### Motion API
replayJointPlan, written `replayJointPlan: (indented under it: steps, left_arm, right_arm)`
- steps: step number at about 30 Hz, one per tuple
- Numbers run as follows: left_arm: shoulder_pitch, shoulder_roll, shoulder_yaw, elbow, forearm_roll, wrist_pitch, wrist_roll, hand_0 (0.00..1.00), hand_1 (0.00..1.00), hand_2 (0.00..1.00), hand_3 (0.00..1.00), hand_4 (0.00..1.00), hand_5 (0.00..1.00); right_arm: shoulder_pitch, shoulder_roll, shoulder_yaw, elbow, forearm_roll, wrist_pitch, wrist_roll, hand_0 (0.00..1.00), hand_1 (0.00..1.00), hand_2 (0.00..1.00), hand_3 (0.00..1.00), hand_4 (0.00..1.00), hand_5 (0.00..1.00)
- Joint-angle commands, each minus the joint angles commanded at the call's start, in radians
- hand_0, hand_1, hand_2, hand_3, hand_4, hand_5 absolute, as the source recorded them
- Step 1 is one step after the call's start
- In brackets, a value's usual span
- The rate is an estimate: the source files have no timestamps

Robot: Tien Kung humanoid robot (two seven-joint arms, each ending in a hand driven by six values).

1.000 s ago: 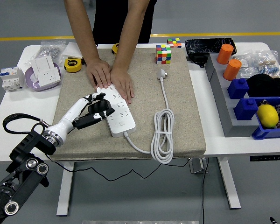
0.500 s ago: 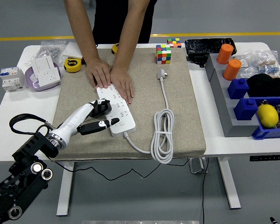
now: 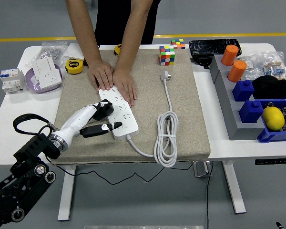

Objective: Pick up the plug,place it near the board,insert it into the board,press the button

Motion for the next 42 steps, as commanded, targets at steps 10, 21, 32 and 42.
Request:
replayJointPlan:
  steps: [10, 21, 32, 42]
  left_arm:
    - [0.011, 0.012, -0.02, -0.046, 0.11, 0.051, 0.019, 0.948, 0.949, 0.897, 0.873, 0.998, 0.884]
    - [0.01, 0.015, -0.019, 0.04, 0.212, 0.02, 0.084, 0.962, 0.957, 0.906, 0.878, 0.998, 0.912]
    - [-0.011, 0.017, 0.0, 0.041, 0.202, 0.024, 0.078, 0.957, 0.959, 0.906, 0.879, 0.998, 0.925]
    - [-0.026, 0.023, 0.031, 0.044, 0.208, 0.023, 0.08, 0.955, 0.957, 0.902, 0.877, 0.998, 0.938]
  right_arm:
    - [-0.002, -0.001, 0.003, 0.0, -0.002, 0.0, -0.001, 0.827, 0.759, 0.742, 0.765, 0.998, 0.928]
    - [0.0, -0.001, -0.001, 0.0, 0.004, 0.0, 0.001, 0.829, 0.759, 0.743, 0.765, 0.998, 0.929]
    - [0.002, -0.001, -0.002, 0.0, 0.004, -0.001, -0.001, 0.831, 0.759, 0.742, 0.765, 0.998, 0.926]
    - [0.003, -0.001, -0.001, 0.0, 0.008, -0.002, -0.003, 0.831, 0.76, 0.742, 0.764, 0.998, 0.922]
